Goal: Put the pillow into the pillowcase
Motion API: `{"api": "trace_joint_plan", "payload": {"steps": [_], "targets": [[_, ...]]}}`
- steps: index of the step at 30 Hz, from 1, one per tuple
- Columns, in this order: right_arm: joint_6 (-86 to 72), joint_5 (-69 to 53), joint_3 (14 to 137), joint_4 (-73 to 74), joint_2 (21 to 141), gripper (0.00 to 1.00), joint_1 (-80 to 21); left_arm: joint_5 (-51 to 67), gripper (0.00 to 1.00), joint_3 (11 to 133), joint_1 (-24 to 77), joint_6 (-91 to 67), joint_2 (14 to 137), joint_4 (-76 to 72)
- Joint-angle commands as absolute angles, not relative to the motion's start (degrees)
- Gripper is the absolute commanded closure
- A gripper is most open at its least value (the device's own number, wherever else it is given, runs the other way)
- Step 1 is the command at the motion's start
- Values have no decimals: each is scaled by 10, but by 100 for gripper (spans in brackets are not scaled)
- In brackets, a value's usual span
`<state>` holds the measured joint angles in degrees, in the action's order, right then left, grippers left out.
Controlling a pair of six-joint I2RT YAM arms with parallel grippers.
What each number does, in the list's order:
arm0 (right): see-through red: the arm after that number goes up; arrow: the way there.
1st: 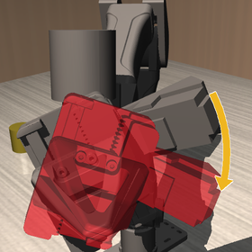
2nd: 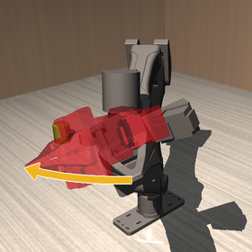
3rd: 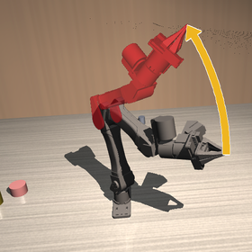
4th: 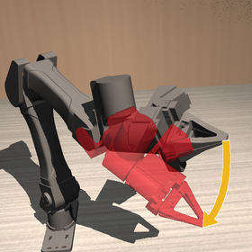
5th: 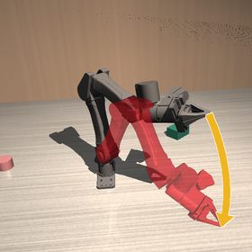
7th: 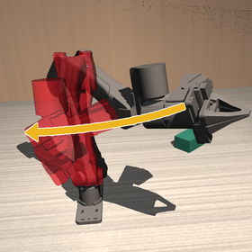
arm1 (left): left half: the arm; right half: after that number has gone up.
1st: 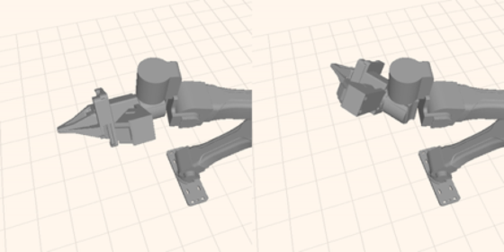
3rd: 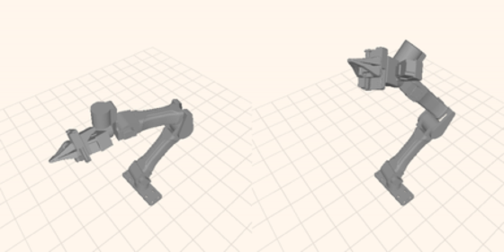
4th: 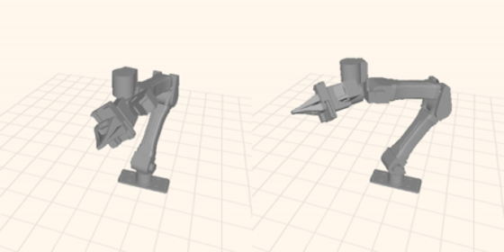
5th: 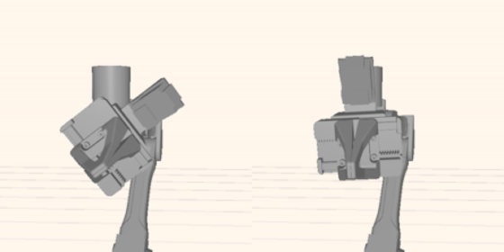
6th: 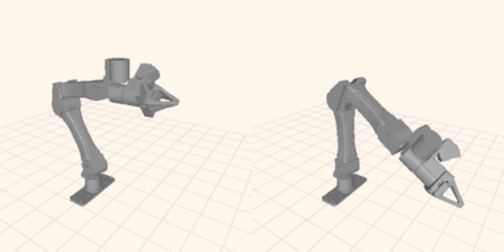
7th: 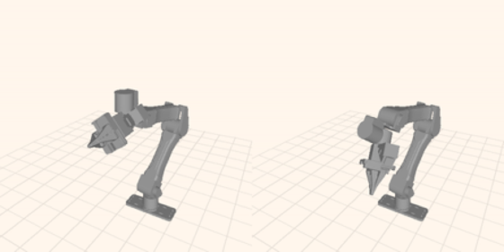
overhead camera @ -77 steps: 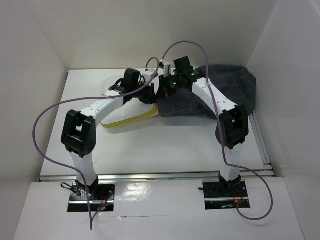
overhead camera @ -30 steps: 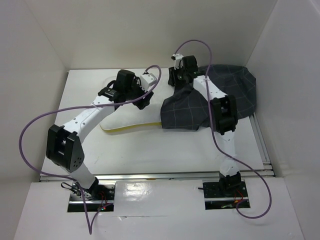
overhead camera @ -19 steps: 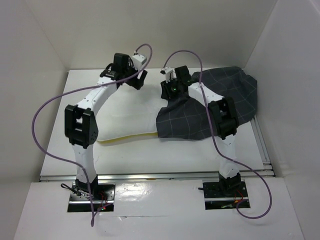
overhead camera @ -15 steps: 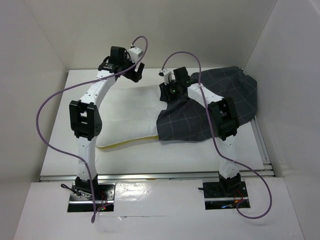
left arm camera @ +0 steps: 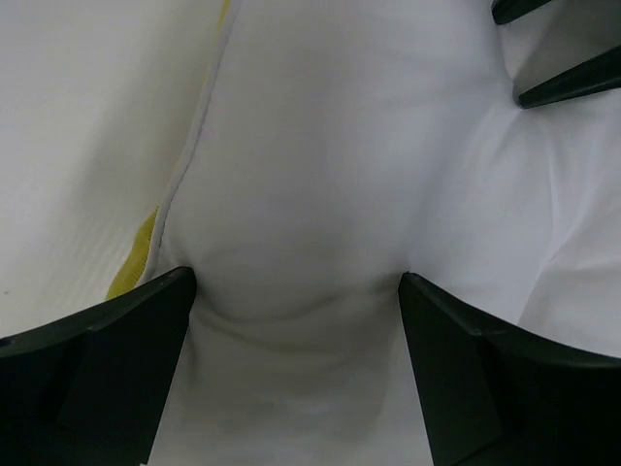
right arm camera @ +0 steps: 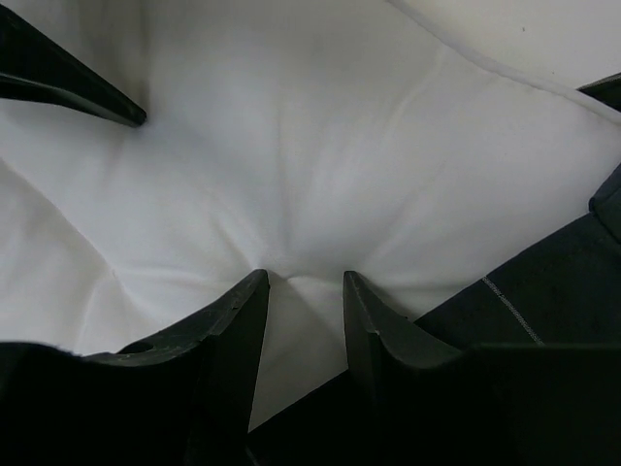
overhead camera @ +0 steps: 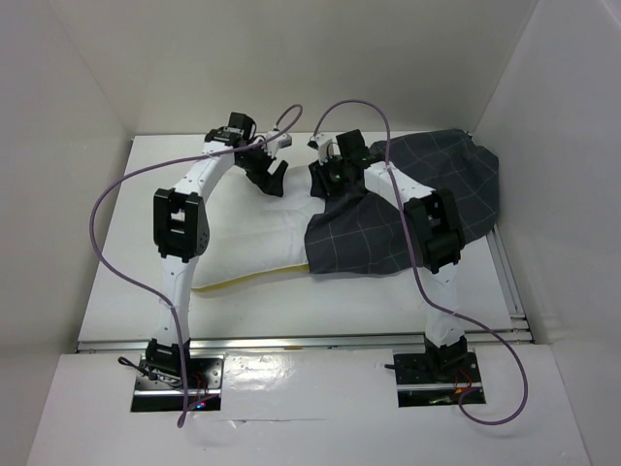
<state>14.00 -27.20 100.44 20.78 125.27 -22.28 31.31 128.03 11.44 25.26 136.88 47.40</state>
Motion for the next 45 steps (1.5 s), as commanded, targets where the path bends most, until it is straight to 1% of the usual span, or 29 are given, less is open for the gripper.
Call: {"api": "trace_joint_plan", "payload": {"steps": [1, 5, 6, 7, 8, 10, 11, 12, 18, 23, 24, 26, 27, 33, 37, 45], "targets": [[140, -259, 992, 263, 1237, 55, -229, 355, 0, 1261, 114, 277, 1384, 519], [140, -259, 998, 274, 1237, 55, -229, 355, 0, 1239, 114, 288, 1397, 511], [140, -259, 998, 274, 1237, 55, -229, 355, 4, 1239, 114, 288, 1397, 511], [140, -259, 1004, 274, 1237, 55, -229, 355, 18, 1239, 114, 288, 1404, 511], [140, -252, 1004, 274, 1237, 55, -229, 355, 36, 1239, 114, 288, 1404, 518], [132, -245, 1004, 267, 1237, 52, -224, 343, 100, 1233, 114, 281, 1410, 512], [127, -237, 1009, 262, 1231, 49, -218, 327, 100, 1220, 114, 281, 1398, 498], [127, -236, 1009, 262, 1231, 49, -218, 321, 100, 1209, 114, 275, 1397, 498], [69, -216, 1075, 241, 1225, 45, -197, 253, 100, 1101, 114, 250, 1306, 381], [20, -179, 1131, 214, 1212, 36, -174, 208, 100, 1052, 125, 245, 1243, 310], [15, -171, 1159, 221, 1222, 34, -166, 187, 100, 1027, 125, 245, 1215, 274], [4, -158, 1175, 221, 1230, 32, -160, 162, 100, 991, 141, 253, 1188, 240], [4, -152, 1175, 215, 1237, 32, -160, 156, 100, 984, 146, 259, 1168, 216], [4, -170, 1180, 210, 1255, 32, -154, 145, 100, 965, 174, 271, 1136, 202], [4, -202, 1203, 216, 1284, 32, -149, 140, 100, 965, 185, 281, 1122, 197], [9, -208, 1208, 209, 1310, 31, -149, 140, 100, 970, 190, 281, 1116, 207]]}}
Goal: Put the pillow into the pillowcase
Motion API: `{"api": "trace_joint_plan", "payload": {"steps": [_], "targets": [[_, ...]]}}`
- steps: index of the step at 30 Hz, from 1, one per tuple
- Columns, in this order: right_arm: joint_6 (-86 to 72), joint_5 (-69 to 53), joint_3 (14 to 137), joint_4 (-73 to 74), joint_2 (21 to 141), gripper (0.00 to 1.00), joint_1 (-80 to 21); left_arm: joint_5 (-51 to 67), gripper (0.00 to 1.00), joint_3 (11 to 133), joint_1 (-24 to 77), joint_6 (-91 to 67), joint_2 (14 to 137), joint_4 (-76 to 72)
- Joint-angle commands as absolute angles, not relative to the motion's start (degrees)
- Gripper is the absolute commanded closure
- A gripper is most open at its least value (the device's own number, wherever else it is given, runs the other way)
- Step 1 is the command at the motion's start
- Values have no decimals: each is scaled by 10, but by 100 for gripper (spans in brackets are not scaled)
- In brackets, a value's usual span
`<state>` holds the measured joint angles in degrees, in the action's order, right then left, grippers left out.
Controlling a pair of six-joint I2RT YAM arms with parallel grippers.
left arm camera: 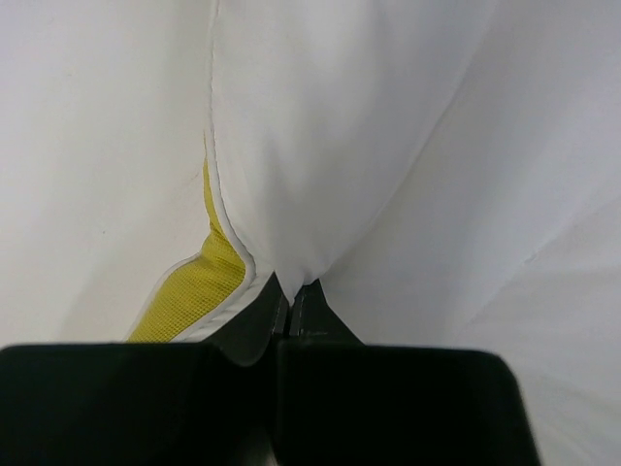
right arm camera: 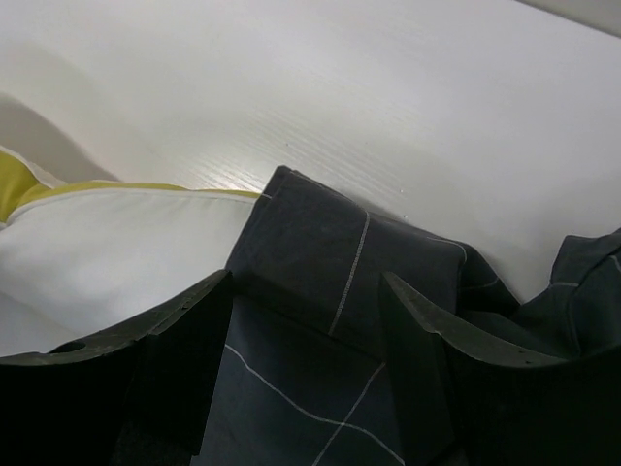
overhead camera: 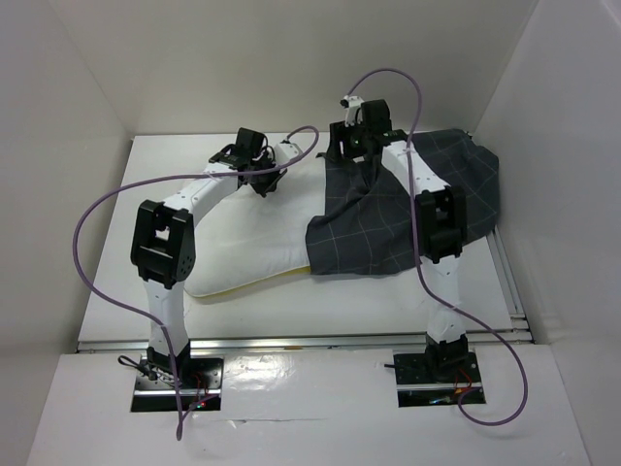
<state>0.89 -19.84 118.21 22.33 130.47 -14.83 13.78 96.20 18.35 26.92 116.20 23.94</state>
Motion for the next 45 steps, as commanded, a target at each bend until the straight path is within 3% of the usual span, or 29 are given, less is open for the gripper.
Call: {"api": "trace_joint_plan", "payload": {"steps": [1, 8, 11, 15, 16, 20, 25, 45], "targets": [[9, -208, 1208, 209, 1310, 31, -149, 140, 100, 970, 190, 281, 1110, 207], [14, -214, 1211, 203, 1331, 31, -155, 140, 100, 970, 190, 281, 1105, 207], [14, -226, 1223, 203, 1343, 38, -155, 140, 100, 970, 195, 281, 1105, 207], [14, -251, 1233, 203, 1354, 66, -165, 140, 100, 970, 195, 281, 1105, 207], [20, -257, 1233, 203, 1354, 79, -170, 140, 100, 970, 195, 281, 1105, 207], [25, -279, 1238, 203, 1354, 96, -177, 140, 100, 970, 195, 287, 1105, 202], [25, -303, 1233, 203, 1349, 100, -182, 140, 100, 970, 195, 287, 1105, 202], [-8, -374, 1200, 202, 1291, 100, -236, 134, 100, 976, 211, 281, 1105, 181]]}}
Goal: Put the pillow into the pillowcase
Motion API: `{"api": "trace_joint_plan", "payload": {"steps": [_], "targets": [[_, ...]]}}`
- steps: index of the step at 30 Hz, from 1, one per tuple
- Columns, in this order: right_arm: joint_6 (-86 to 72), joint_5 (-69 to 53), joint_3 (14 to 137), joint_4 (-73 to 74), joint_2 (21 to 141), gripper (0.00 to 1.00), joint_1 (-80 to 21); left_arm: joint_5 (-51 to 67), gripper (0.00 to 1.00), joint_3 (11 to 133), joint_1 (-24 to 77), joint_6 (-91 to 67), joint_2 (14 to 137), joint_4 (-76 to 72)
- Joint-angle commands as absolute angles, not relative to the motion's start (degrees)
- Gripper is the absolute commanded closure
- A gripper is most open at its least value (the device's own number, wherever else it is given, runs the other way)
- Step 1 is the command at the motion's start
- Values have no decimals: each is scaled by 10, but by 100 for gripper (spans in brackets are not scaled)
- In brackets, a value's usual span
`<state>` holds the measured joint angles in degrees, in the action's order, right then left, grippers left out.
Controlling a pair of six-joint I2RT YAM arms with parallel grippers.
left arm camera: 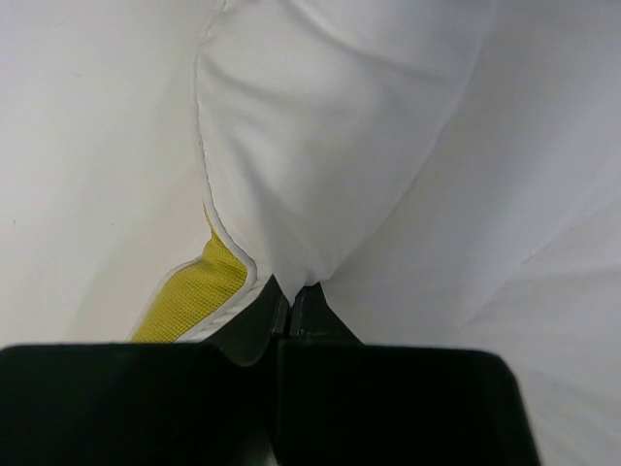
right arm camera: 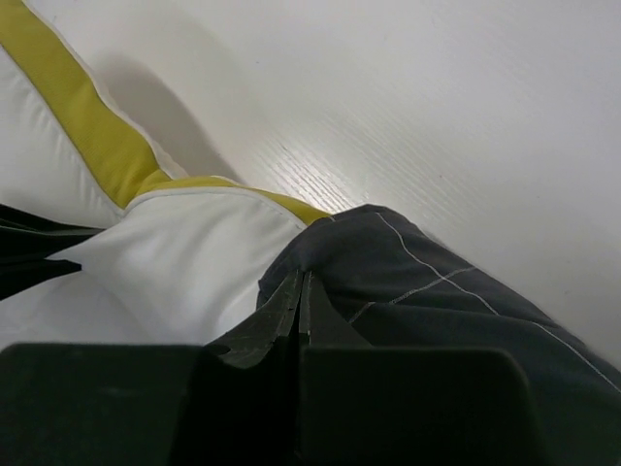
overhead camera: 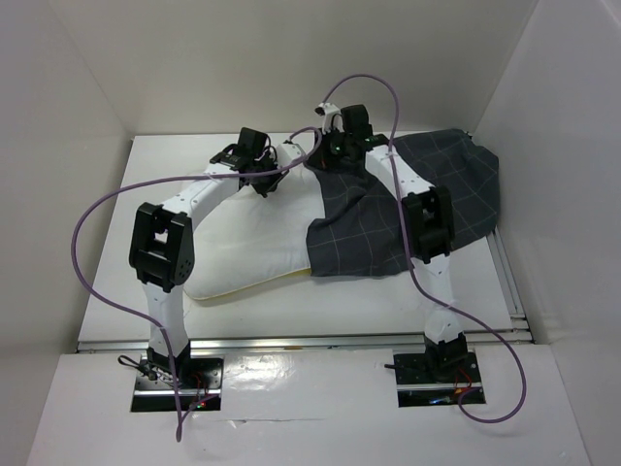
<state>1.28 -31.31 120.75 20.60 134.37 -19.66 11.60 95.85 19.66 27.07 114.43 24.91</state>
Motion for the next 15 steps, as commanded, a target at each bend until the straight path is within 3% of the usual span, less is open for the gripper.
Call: {"api": "trace_joint_plan", "payload": {"steps": [1, 3, 4, 5, 9, 15], "targets": [[-8, -356, 1194, 202, 1291, 100, -236, 134, 100, 976, 211, 281, 1105, 181], [-3, -336, 1189, 202, 1280, 97, -236, 134, 100, 970, 211, 281, 1105, 181], [-3, -325, 1181, 196, 1280, 90, -236, 134, 100, 965, 211, 281, 1100, 181], [-3, -316, 1175, 196, 1274, 61, -230, 134, 100, 965, 211, 281, 1100, 181], [-3, -269, 1175, 178, 1263, 29, -225, 134, 100, 953, 216, 281, 1094, 181], [-3, -234, 1198, 178, 1277, 21, -220, 134, 100, 953, 216, 281, 1094, 181]]}}
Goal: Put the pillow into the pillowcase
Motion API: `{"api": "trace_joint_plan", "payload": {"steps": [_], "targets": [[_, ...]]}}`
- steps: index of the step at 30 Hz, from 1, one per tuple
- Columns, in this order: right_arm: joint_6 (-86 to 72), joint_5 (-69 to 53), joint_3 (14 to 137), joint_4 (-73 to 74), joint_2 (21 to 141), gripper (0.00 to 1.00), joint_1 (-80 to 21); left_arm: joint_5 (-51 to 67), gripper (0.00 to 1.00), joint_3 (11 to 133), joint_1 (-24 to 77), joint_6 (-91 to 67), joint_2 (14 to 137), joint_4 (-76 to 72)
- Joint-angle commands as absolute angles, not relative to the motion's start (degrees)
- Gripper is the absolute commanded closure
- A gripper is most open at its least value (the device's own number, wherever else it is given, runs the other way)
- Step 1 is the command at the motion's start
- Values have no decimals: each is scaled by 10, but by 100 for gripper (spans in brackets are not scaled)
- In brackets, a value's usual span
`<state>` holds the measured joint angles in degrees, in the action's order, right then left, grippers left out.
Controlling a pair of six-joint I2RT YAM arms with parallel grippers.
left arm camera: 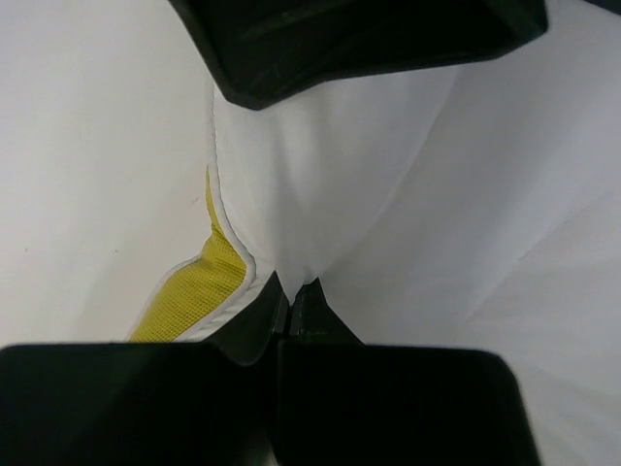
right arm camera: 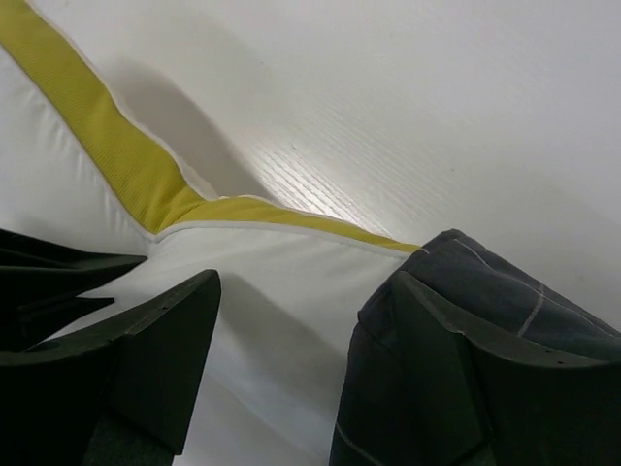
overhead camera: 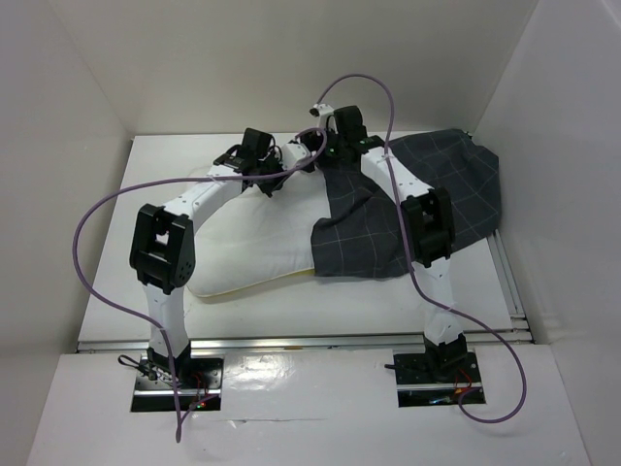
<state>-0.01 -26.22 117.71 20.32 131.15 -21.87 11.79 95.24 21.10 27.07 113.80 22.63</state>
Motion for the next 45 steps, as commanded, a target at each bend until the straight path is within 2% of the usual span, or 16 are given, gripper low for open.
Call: {"api": "trace_joint_plan", "payload": {"steps": [1, 11, 17, 19, 27, 28, 29, 33, 34, 45], "targets": [[-3, -218, 1198, 178, 1283, 21, -220, 134, 100, 953, 216, 281, 1094, 181], [17, -118, 1199, 151, 1306, 21, -220, 134, 100, 947, 216, 281, 1089, 181], [38, -100, 1250, 215, 1346, 27, -220, 134, 100, 965, 216, 287, 1094, 181], [45, -89, 1261, 245, 1360, 33, -220, 134, 100, 965, 216, 287, 1094, 181], [61, -95, 1238, 293, 1353, 34, -215, 129, 100, 960, 216, 297, 1094, 181], [61, -95, 1222, 293, 1353, 39, -214, 129, 100, 960, 216, 297, 1094, 181], [61, -100, 1216, 293, 1345, 57, -214, 129, 100, 954, 216, 297, 1094, 181], [61, -130, 1210, 293, 1339, 97, -208, 129, 100, 948, 216, 297, 1082, 176], [61, -130, 1210, 293, 1339, 100, -208, 129, 100, 941, 216, 297, 1082, 176], [17, -246, 1317, 294, 1345, 100, -249, 113, 100, 936, 222, 281, 1077, 152]]}}
